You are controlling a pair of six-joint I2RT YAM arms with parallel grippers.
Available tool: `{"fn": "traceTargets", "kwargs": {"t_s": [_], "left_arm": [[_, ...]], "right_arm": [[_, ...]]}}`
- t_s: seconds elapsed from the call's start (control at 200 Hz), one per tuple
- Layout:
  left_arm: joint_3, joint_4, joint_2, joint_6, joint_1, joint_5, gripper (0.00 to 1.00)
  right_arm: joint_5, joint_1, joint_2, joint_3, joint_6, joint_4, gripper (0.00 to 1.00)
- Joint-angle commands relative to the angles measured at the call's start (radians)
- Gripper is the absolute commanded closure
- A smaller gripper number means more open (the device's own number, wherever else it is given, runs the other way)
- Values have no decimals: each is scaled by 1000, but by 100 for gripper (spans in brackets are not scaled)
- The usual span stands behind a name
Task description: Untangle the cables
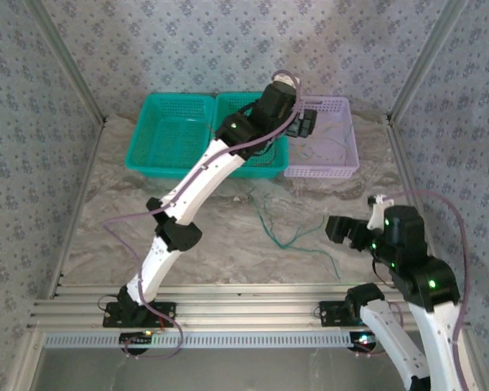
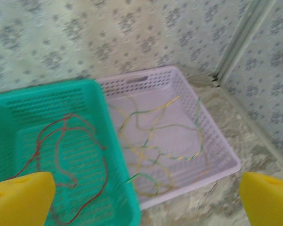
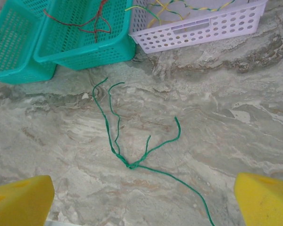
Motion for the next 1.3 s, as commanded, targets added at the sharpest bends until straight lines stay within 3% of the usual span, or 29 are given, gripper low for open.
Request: {"fn": "traceTargets", "kwargs": {"t_s": [0.0, 0.2, 0.445, 0.54, 0.73, 0.859, 1.294], "left_arm": [[-161, -125, -139, -28, 2, -70, 0], [-898, 220, -560, -101, 0, -17, 0], [-1299, 299, -769, -244, -16, 55, 0], [-1445, 344, -838, -297, -17, 57, 0], [-1665, 401, -948, -376, -19, 82, 0], [-1767, 430, -1006, -420, -23, 88, 0], [-1938, 468, -1099, -496, -28, 93, 0]], "right_arm": [[23, 11, 102, -13, 23, 117, 1], [72, 118, 207, -79, 63, 133, 2], [243, 446, 330, -210, 188, 200, 4], [274, 515, 372, -249, 243, 267, 4], [211, 528, 512, -282, 283, 423, 7], [245, 529, 622, -267, 322, 465, 7], [223, 436, 812, -278, 354, 594, 17]]}}
